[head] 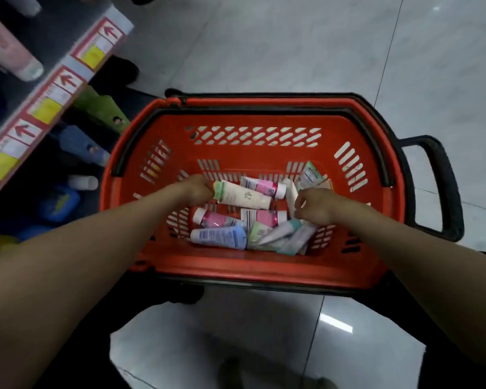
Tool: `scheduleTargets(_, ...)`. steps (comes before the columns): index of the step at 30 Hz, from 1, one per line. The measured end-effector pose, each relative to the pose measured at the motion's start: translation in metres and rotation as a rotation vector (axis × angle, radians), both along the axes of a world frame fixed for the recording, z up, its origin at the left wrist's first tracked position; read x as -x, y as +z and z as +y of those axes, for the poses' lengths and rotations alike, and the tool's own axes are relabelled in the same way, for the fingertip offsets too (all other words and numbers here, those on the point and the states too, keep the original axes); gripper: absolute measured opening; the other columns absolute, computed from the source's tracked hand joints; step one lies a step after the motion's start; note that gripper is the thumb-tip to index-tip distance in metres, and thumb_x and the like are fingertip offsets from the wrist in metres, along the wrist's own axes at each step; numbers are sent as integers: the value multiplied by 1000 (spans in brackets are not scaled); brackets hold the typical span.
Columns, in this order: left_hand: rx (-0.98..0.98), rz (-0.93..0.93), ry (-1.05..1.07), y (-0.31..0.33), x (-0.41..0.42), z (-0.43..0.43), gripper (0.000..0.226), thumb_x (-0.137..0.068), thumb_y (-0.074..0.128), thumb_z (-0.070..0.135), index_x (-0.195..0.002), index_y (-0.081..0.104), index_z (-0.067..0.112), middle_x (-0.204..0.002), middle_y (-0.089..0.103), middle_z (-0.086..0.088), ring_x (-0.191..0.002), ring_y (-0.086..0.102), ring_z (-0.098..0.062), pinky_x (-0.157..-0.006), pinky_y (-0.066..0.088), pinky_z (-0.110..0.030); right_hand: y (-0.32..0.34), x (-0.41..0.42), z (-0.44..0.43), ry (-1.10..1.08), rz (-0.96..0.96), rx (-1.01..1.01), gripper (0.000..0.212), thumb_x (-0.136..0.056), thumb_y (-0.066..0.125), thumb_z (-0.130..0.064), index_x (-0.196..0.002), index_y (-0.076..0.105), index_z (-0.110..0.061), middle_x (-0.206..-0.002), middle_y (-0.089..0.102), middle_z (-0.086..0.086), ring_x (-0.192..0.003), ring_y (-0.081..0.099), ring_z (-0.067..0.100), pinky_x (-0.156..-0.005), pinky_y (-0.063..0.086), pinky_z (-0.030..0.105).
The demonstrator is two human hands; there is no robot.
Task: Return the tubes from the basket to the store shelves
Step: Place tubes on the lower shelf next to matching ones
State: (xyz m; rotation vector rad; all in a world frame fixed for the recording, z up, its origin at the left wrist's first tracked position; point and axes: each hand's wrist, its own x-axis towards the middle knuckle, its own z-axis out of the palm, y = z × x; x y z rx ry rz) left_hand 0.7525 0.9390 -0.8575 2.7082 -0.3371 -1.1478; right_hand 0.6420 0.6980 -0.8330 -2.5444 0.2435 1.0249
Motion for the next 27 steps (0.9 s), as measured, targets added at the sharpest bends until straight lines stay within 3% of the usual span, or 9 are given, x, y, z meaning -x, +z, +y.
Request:
scheduleTargets(2, -72, 14, -115, -30, -4, 2, 24, -93, 54, 7, -109, 72, 2, -115, 70, -19, -103, 66, -31, -83, 51, -31, -28, -10, -2, 5, 13, -4, 29, -91, 54, -21, -113, 65, -5, -120, 66, 15, -106, 61, 30, -77, 48, 29)
scheduleTargets(4, -171, 47, -263, -52, -4, 2, 33, -94, 55, 12, -125, 66, 11, -129, 65, -14, -117, 61, -30, -93, 48, -31, -54, -19, 2, 25, 2, -14, 27, -92, 51, -17, -110, 66, -4, -118, 67, 13, -103, 61, 31, -67, 40, 25)
scheduleTargets(9, -184, 122, -377, -97, -8, -3, 52, -95, 54, 13, -146, 46, 19, -146, 50, -10, -128, 52, -29, -104, 45, -35, -112, -37, 23, 61, -35, -49, 32, -89, 55, -16, -119, 60, -5, -119, 64, 16, -107, 61, 30, -82, 47, 29)
scheduleTargets(12, -185, 94, -446, -124, -5, 2, 57, -94, 51, 9, -147, 41, 28, -148, 46, -10, -131, 50, -30, -103, 45, -36, -138, -43, 34, 67, -33, -46, 37, -89, 53, -14, -125, 53, -5, -123, 59, 18, -110, 58, 32, -89, 50, 35)
scheduleTargets(15, -238, 22, -529, -144, -1, 5, 48, -96, 48, 12, -143, 44, 23, -150, 44, -9, -133, 47, -30, -105, 41, -40, -158, -49, 41, 116, -9, 11, 41, -88, 56, -13, -127, 47, -7, -126, 53, 17, -115, 55, 33, -92, 51, 41)
scheduleTargets(19, -276, -30, -557, -158, 0, 6, 50, -95, 52, 18, -143, 42, 23, -151, 40, -6, -134, 45, -30, -107, 39, -44, -177, -45, 41, 128, 22, 9, 48, -86, 56, -11, -130, 37, -9, -126, 50, 17, -114, 53, 33, -87, 49, 41)
scheduleTargets(21, -323, -8, -577, -156, -3, 3, 55, -91, 58, 18, -143, 41, 21, -151, 37, -11, -135, 42, -33, -107, 39, -46, -179, -42, 41, 143, 15, 34, 50, -85, 58, -10, -129, 33, -9, -127, 50, 18, -118, 49, 34, -89, 49, 44)
scheduleTargets(25, -331, 54, -616, -154, -11, 2, 43, -88, 62, 24, -130, 55, 17, -148, 41, -16, -133, 44, -34, -107, 44, -46, -177, -42, 50, 183, 9, 138, 59, -83, 67, -21, -130, 33, -12, -134, 41, 17, -127, 36, 34, -95, 44, 47)
scheduleTargets(27, -280, 116, -568, -151, -12, 10, 47, -89, 60, 25, -135, 48, 22, -149, 42, -14, -133, 46, -32, -108, 42, -44, -176, -42, 57, 165, 54, 171, 62, -81, 70, -23, -131, 36, -12, -138, 34, 17, -131, 30, 37, -100, 42, 51)
